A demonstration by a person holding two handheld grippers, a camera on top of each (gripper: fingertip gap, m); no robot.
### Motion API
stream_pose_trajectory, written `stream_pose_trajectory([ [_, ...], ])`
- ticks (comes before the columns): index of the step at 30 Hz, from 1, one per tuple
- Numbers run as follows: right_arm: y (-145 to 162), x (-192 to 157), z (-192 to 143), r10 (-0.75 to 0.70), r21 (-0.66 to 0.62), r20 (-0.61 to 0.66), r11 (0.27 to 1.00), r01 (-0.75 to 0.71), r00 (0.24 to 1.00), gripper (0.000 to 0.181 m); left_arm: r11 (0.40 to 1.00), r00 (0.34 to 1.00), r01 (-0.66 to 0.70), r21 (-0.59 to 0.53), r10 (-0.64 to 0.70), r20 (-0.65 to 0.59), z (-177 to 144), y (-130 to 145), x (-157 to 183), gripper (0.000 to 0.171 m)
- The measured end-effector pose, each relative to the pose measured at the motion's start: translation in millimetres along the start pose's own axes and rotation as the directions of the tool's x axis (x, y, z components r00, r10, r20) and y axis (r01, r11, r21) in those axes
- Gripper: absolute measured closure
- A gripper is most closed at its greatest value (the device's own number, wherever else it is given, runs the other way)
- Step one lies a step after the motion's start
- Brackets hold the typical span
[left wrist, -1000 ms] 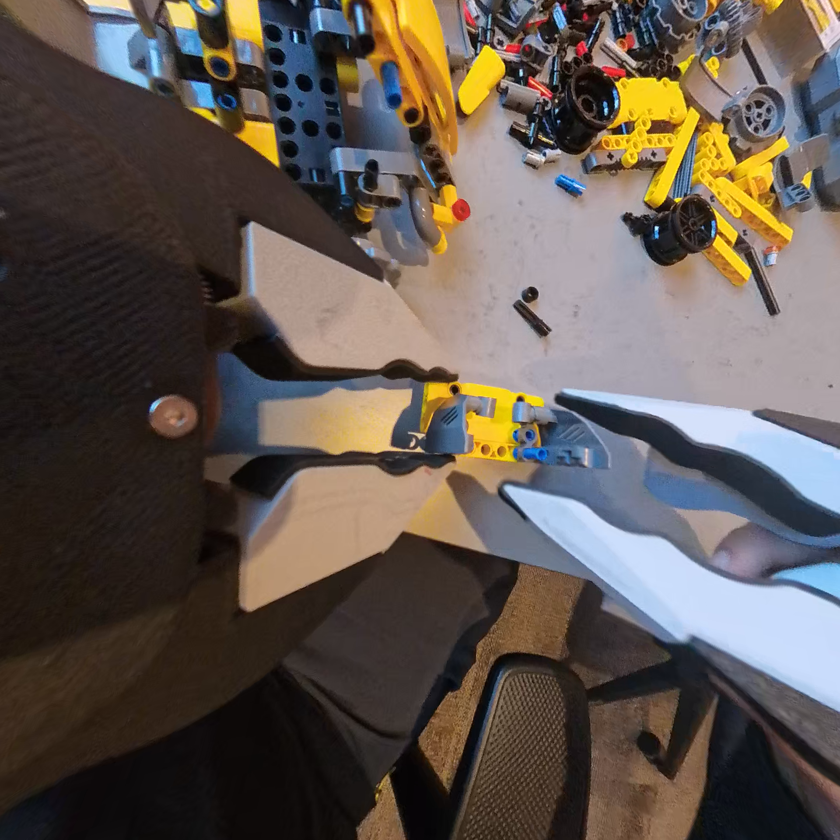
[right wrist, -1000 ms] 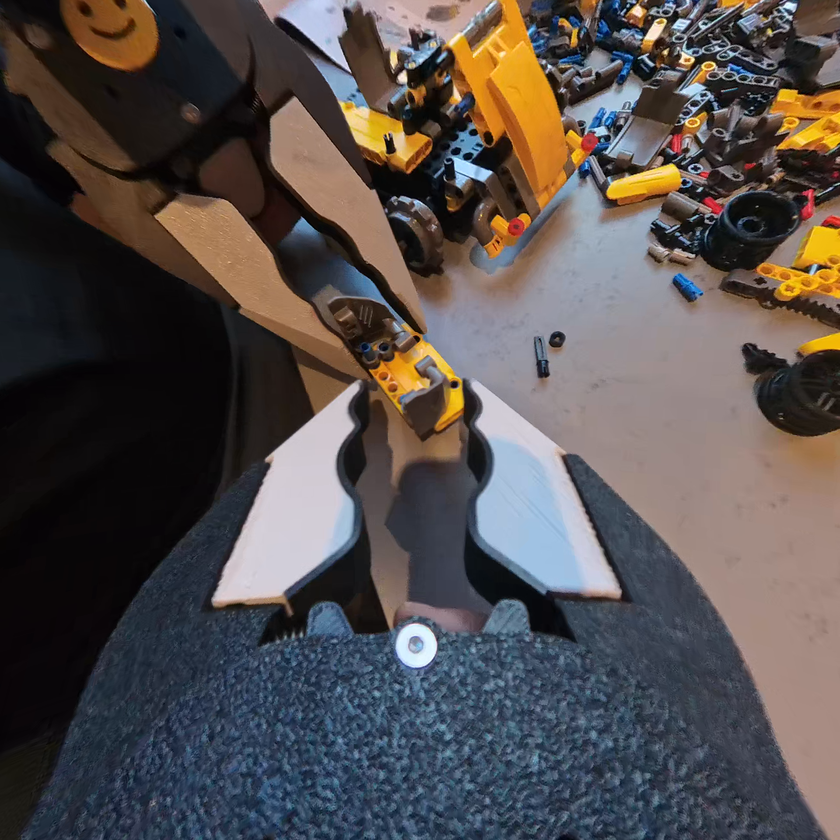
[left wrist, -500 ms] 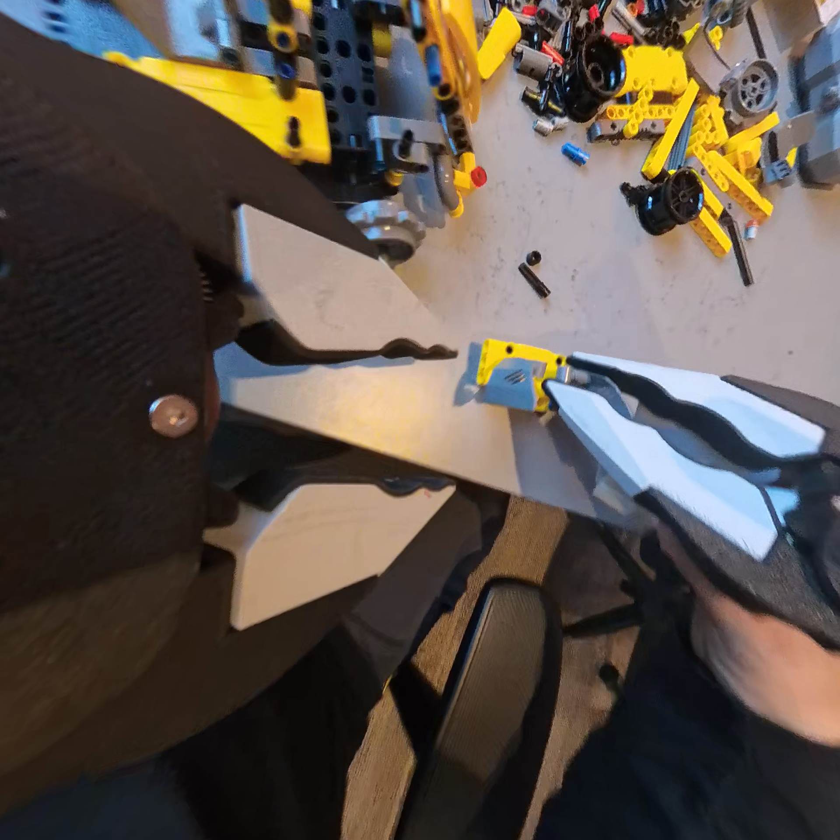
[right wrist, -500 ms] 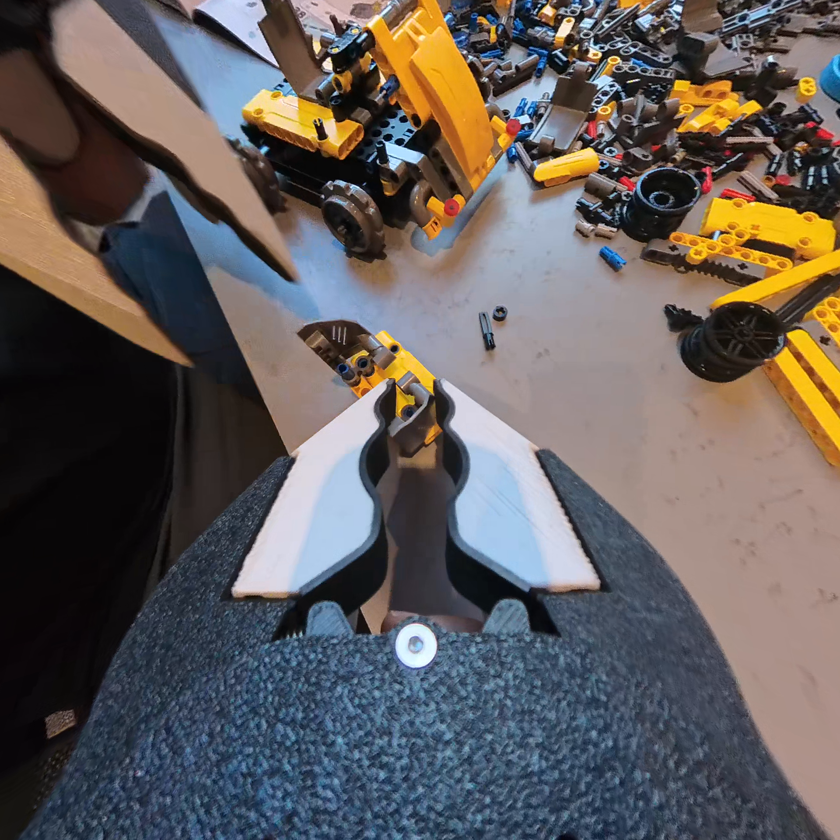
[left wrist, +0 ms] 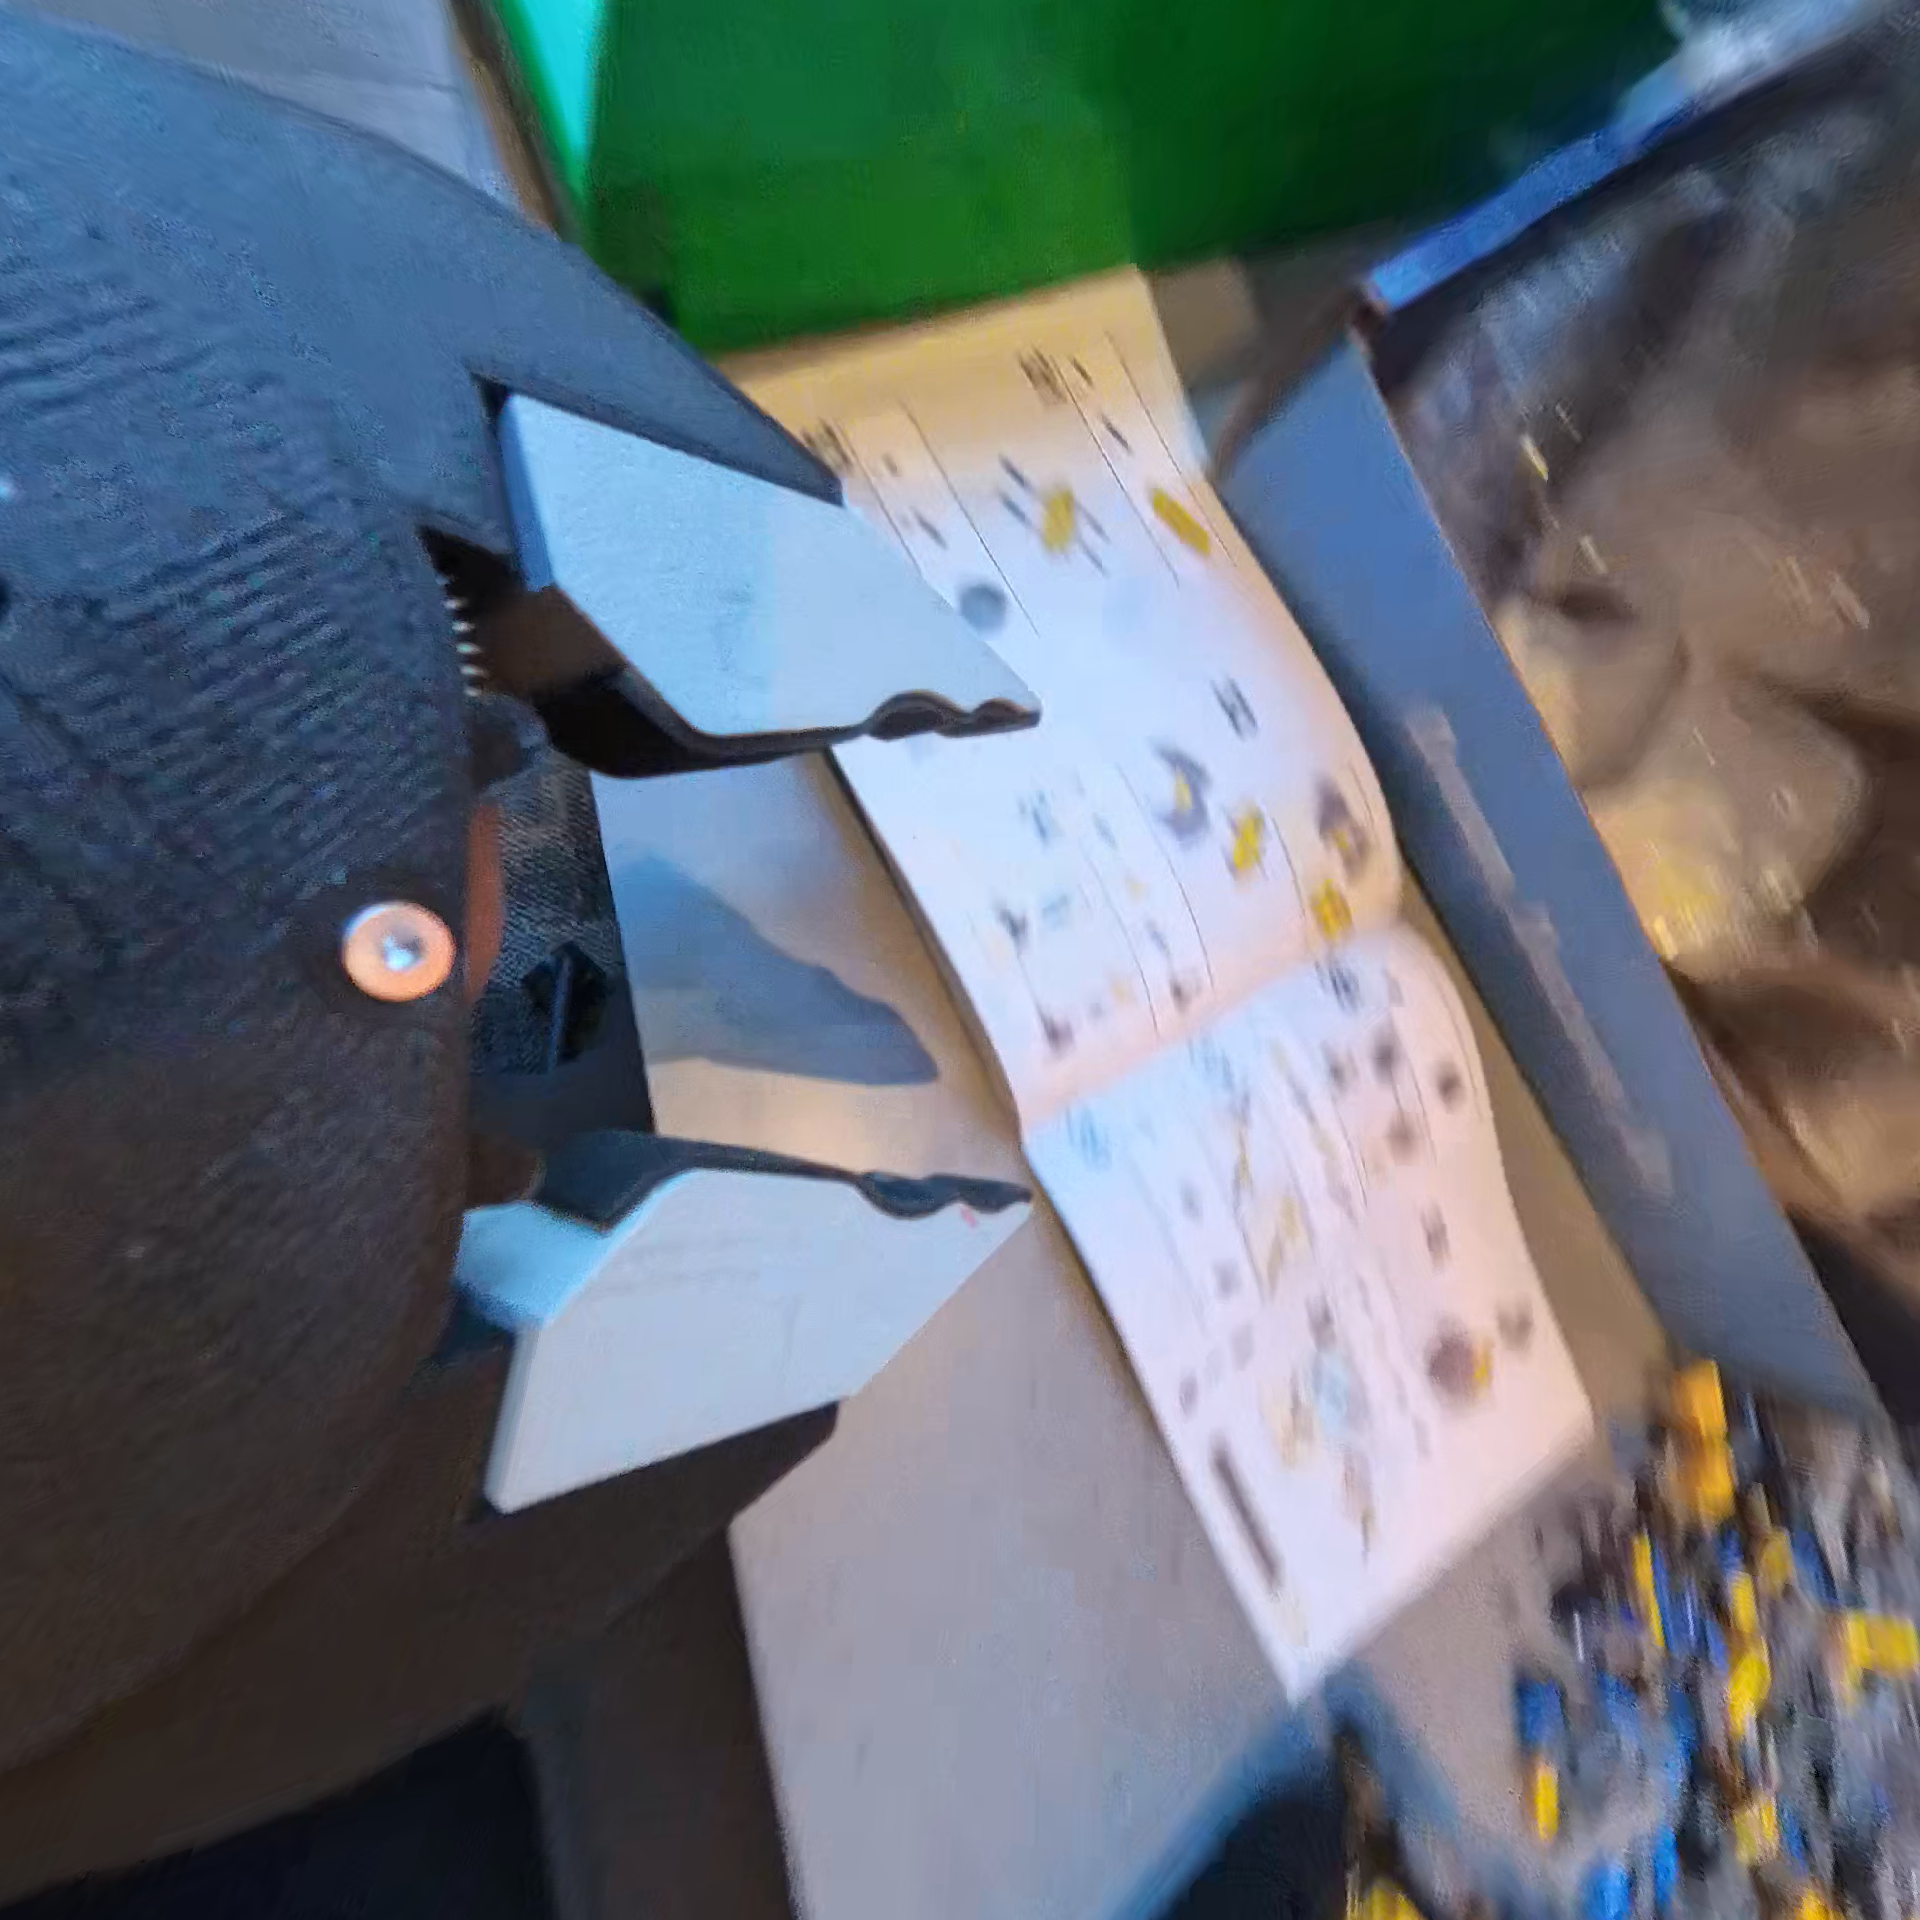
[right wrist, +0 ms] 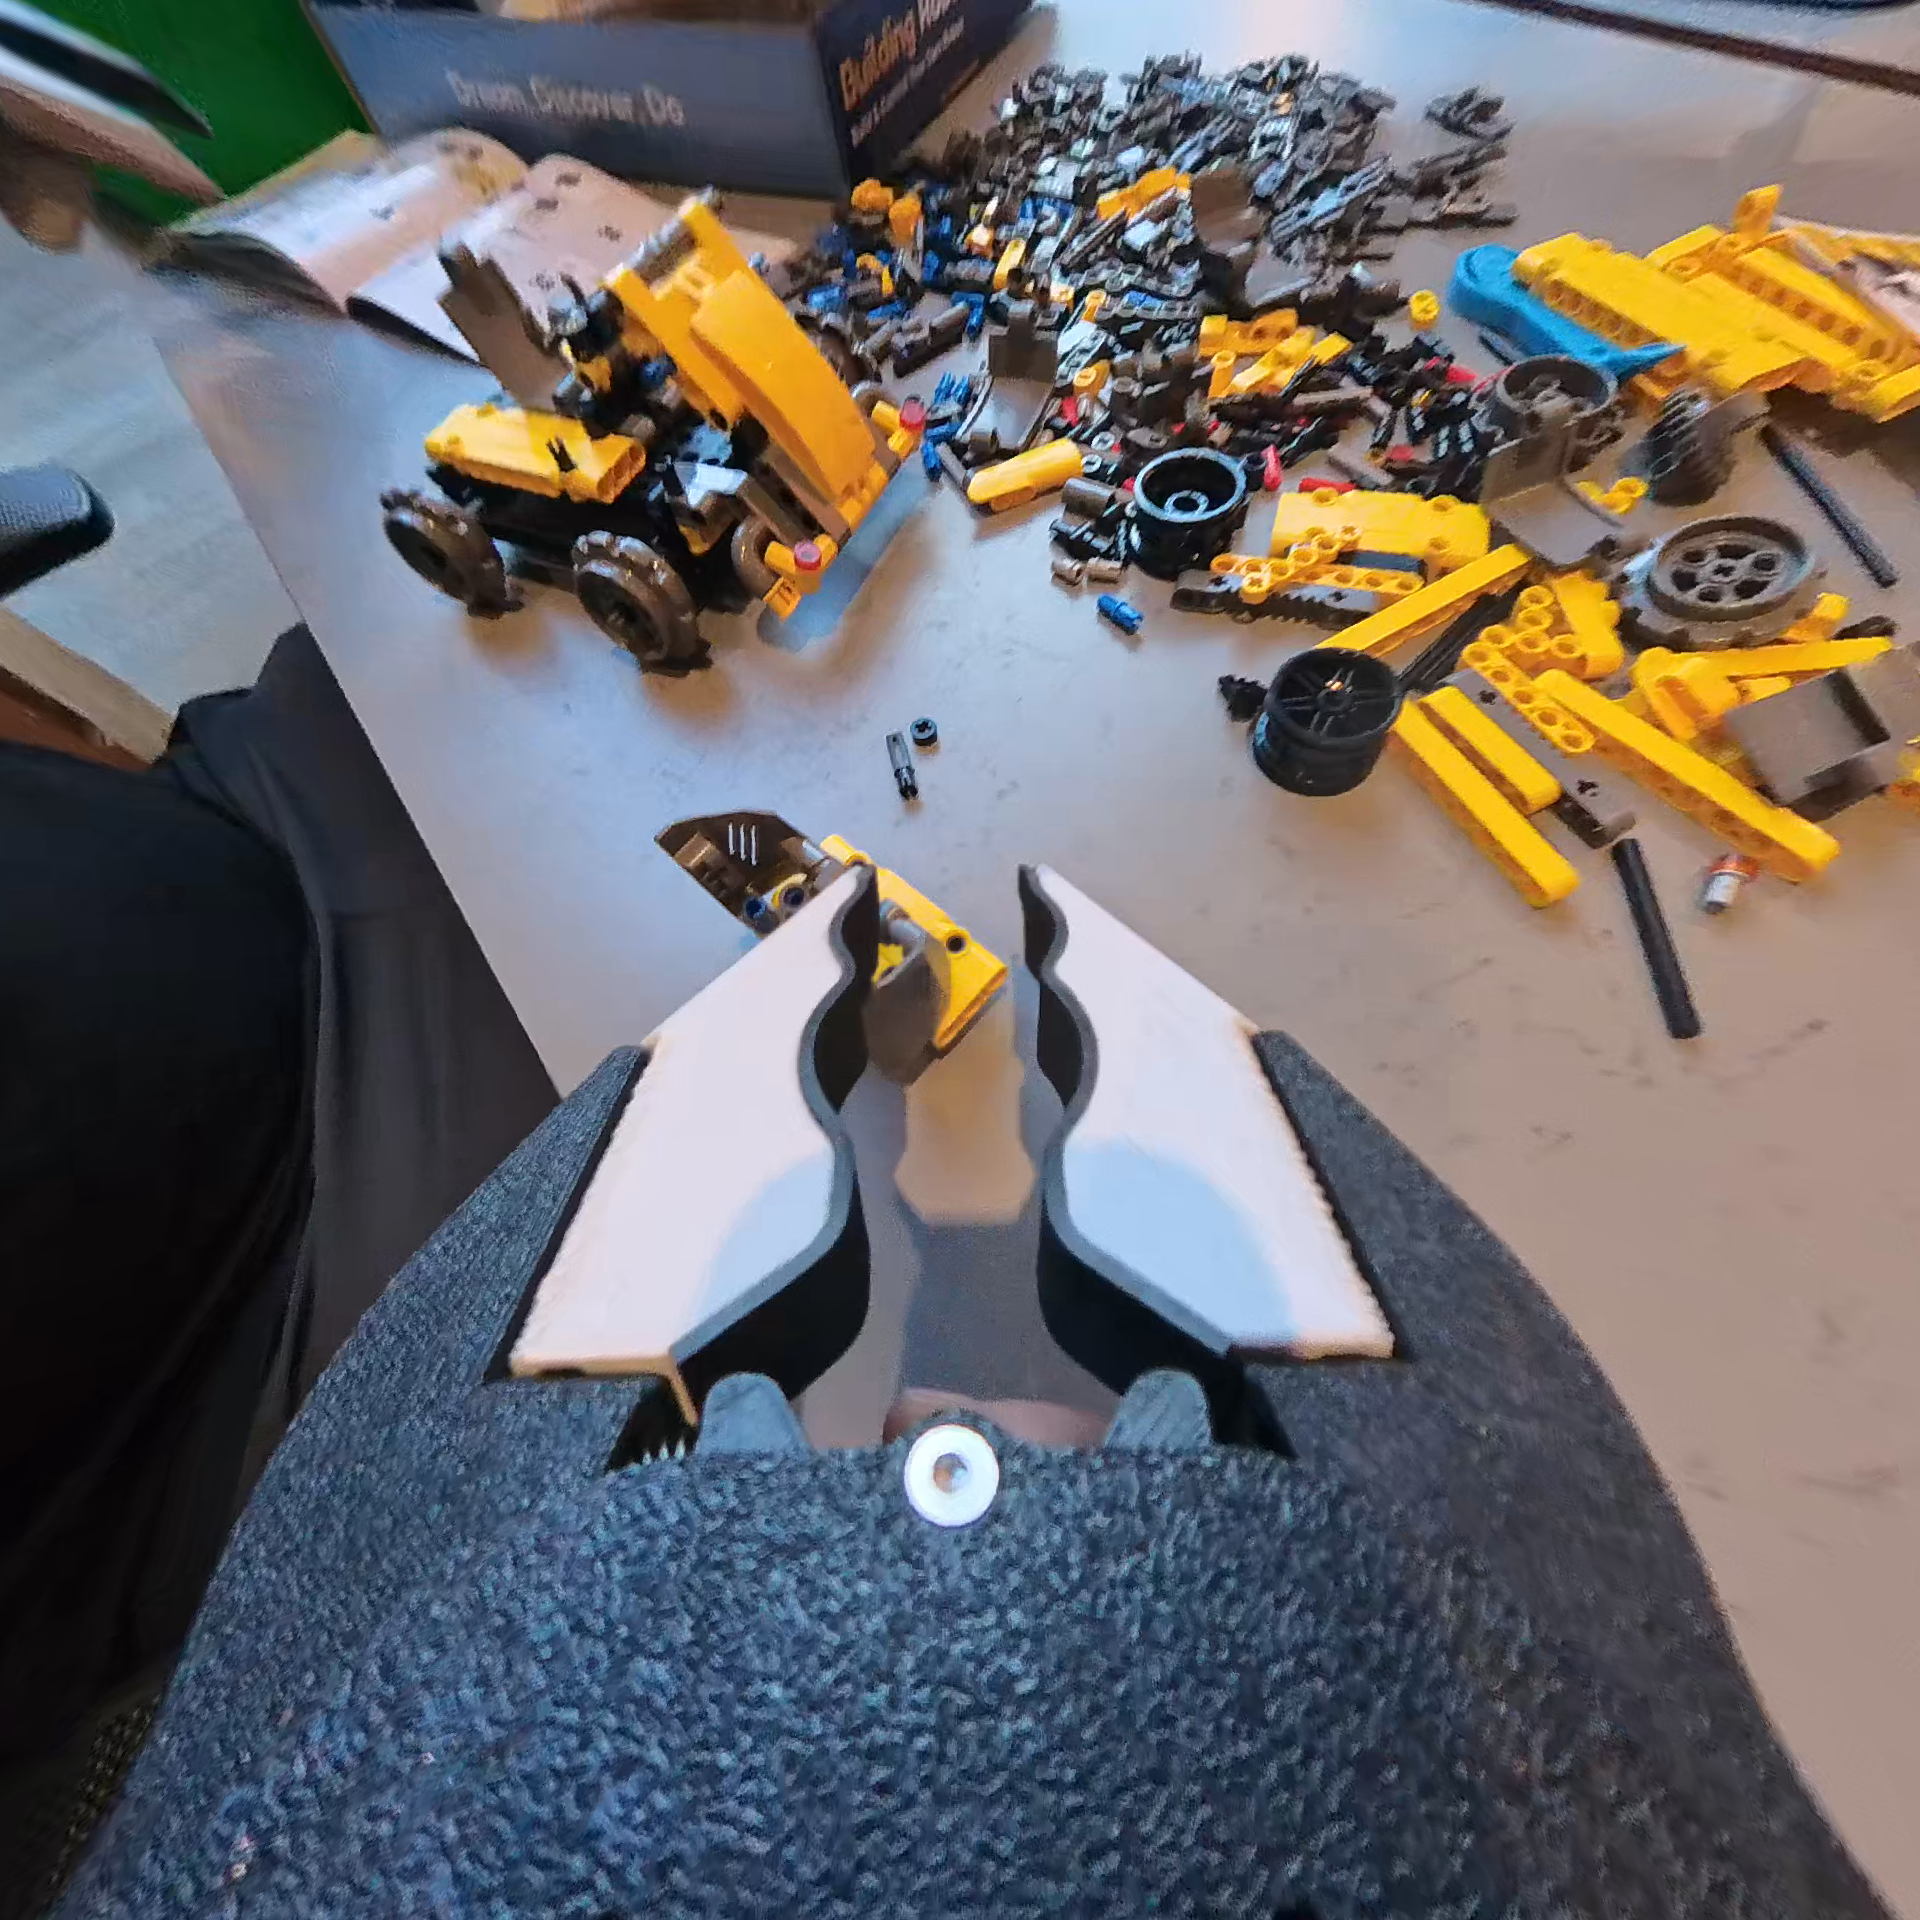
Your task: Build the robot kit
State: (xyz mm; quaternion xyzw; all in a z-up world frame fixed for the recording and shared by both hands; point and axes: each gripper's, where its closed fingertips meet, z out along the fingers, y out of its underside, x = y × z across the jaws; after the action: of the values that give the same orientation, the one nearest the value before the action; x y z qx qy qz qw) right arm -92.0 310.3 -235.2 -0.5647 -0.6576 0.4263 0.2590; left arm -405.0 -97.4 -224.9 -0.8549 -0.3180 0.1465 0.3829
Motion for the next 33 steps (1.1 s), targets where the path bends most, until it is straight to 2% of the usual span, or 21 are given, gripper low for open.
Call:
stream_pose_trajectory([
  [1, -4.0, 1.6, -2.0, 0.005, 0.017, -0.004, 1.000, -0.005, 1.000, 0.154, 0.999, 0.999, 0.036, -0.008, -0.036, 0.039, 5.7, 8.1, -16.7, 0.082],
  [3, -12.3, 2.1, -4.9, 0.015, 0.042, -0.005, 0.999, -0.014, 1.000, 0.154, 0.995, 0.995, 0.090, -0.053, -0.088, 0.046, 19.3, 25.5, -29.3, 0.077],
  [5, -19.7, -0.7, -6.3, 0.004, 0.049, -0.003, 0.999, -0.004, 1.000, 0.153, 0.992, 0.994, 0.107, -0.064, -0.106, 0.023, 29.2, 33.1, -25.6, 0.073],
  [7, -25.3, -5.2, -6.0, -0.028, 0.043, -0.007, 0.999, 0.028, 1.000, 0.153, 0.996, 0.998, 0.059, -0.072, -0.056, 0.040, 32.5, 33.6, -21.9, 0.076],
  [9, -29.9, -10.3, -4.2, -0.058, 0.035, -0.007, 0.998, 0.059, 0.998, 0.153, 0.997, 0.999, 0.012, -0.081, -0.008, 0.045, 35.0, 33.0, -15.7, 0.083],
  [13, -33.3, -18.3, 1.3, -0.079, 0.025, 0.011, 0.997, 0.079, 0.997, 0.153, 0.998, 1.000, -0.007, -0.056, 0.007, 0.004, 37.6, 28.3, -1.5, 0.103],
  [16, -32.6, -17.8, 1.8, -0.073, 0.013, 0.000, 0.997, 0.073, 0.997, 0.153, 0.999, 0.995, -0.004, -0.045, 0.000, -0.104, 28.4, 31.6, 15.6, 0.113],
  [19, -50.4, -28.0, -1.1, -0.037, 0.040, 0.012, 0.999, 0.037, 0.999, 0.148, 0.998, 0.987, -0.002, -0.060, -0.008, -0.159, 10.9, 44.1, 19.9, 0.123],
  [21, -76.6, -51.2, 3.1, -0.047, 0.078, 0.048, 0.996, 0.043, 0.998, 0.147, 0.999, 0.988, -0.003, -0.036, -0.002, -0.151, -2.4, 46.6, 14.1, 0.119],
  [23, -107.7, -86.5, 19.7, -0.072, 0.116, 0.109, 0.991, 0.059, 0.991, 0.144, 0.999, 0.996, -0.043, -0.020, 0.041, -0.084, -11.5, 47.9, -3.4, 0.110],
  [25, -134.1, -128.9, 46.8, -0.097, 0.121, 0.188, 0.990, 0.075, 0.977, 0.139, 0.995, 0.995, -0.096, -0.007, 0.096, -0.009, -14.4, 46.0, -24.6, 0.105],
  [28, -165.6, -202.5, 92.4, -0.127, 0.144, 0.338, 0.986, 0.082, 0.932, 0.133, 0.988, 0.990, -0.138, -0.063, 0.139, 0.011, -7.7, 52.5, -46.2, 0.097],
  [30, -172.4, -253.6, 129.4, -0.136, 0.117, 0.450, 0.989, 0.093, 0.882, 0.132, 0.990, 0.992, -0.124, -0.074, 0.123, -0.020, -0.2, 56.4, -52.6, 0.099],
  [33, -169.7, -295.1, 207.7, -0.227, 0.038, 0.427, 0.972, 0.234, 0.875, 0.125, 0.995, 0.992, -0.085, -0.049, 0.080, -0.096, 3.8, 57.6, -47.4, 0.096],
])
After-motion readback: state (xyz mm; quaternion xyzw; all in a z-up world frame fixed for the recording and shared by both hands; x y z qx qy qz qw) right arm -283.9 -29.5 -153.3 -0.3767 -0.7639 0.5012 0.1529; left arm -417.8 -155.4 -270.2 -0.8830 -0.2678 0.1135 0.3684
